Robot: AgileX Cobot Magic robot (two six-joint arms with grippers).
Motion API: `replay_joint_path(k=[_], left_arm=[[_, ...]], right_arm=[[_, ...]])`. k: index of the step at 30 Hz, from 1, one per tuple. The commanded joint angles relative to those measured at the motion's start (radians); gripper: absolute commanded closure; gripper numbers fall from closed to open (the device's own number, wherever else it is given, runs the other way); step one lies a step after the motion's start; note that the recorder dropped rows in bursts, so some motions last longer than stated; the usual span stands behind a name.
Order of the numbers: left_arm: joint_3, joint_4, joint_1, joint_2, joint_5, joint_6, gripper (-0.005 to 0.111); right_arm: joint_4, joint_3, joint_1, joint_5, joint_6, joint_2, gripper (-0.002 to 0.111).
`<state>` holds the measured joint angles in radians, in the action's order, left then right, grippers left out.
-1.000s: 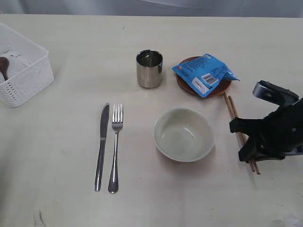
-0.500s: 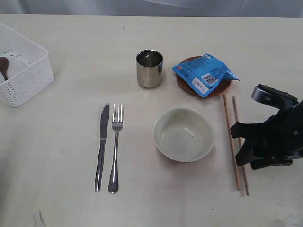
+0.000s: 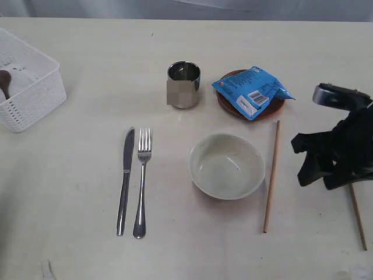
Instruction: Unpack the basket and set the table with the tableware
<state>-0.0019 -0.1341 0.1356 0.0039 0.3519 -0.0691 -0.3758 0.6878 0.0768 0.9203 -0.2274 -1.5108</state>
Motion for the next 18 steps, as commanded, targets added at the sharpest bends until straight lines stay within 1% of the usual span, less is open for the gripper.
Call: replay_joint_path(k=[1, 4, 7, 11, 15, 18], left_arm=[[0.002, 0.000, 0.003, -0.004, -0.009, 0.001, 0.106], [0.002, 0.000, 0.003, -0.004, -0.009, 0.001, 0.106], [0.002, 0.000, 0.003, -0.004, -0.009, 0.001, 0.106], [0.002, 0.000, 0.003, -0.004, -0.009, 0.001, 0.106], [0.002, 0.000, 0.003, -0.004, -0.009, 0.001, 0.106], [0.002, 0.000, 0.003, -0.004, -0.009, 0.001, 0.106]], right_arm=[[0.277, 0.061, -0.004, 0.017, 0.237, 0.052, 0.061], [0.592, 0.028, -0.004, -0.030, 0.553, 0.066, 0.061], [0.583, -0.017, -0.004, -0.091, 0.553, 0.010, 0.061], [0.629, 0.027, -0.004, -0.080, 0.572, -0.127, 0.061], [0.639, 0.039, -0.004, -0.103, 0.568, -0.140, 0.061], [0.593, 0.085, -0.004, -0.055, 0.518, -0.115, 0.061]])
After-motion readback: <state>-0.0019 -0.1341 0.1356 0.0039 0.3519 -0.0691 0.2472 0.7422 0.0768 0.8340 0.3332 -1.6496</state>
